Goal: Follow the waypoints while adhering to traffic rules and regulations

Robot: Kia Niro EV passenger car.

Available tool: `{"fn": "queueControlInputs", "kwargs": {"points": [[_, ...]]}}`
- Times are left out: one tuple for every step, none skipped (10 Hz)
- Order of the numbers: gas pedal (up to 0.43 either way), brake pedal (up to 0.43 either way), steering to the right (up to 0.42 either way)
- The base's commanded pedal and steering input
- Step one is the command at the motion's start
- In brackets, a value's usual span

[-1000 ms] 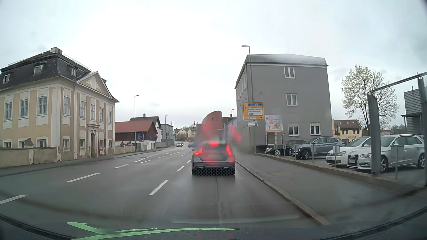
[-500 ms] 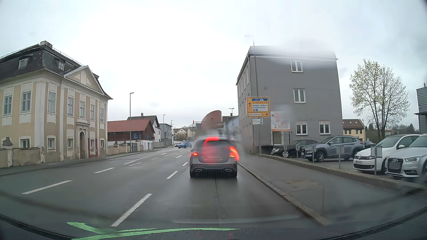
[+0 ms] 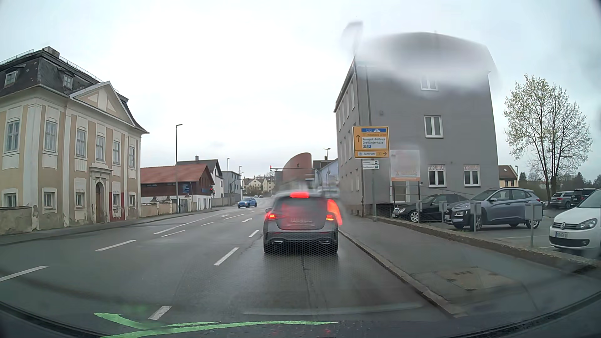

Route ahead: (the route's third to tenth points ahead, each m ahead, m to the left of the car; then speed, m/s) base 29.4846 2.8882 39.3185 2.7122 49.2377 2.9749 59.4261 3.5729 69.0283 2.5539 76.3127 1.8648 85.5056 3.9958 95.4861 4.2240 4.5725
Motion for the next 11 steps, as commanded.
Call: {"fn": "queueControlInputs", "kwargs": {"points": [[0.000, 0.250, 0.000], [0.000, 0.250, 0.000], [0.000, 0.250, 0.000], [0.000, 0.250, 0.000], [0.000, 0.250, 0.000], [0.000, 0.250, 0.000], [0.000, 0.244, -0.002], [0.000, 0.244, -0.004], [0.000, 0.244, -0.005], [0.000, 0.244, -0.005], [0.000, 0.244, -0.005]]}}
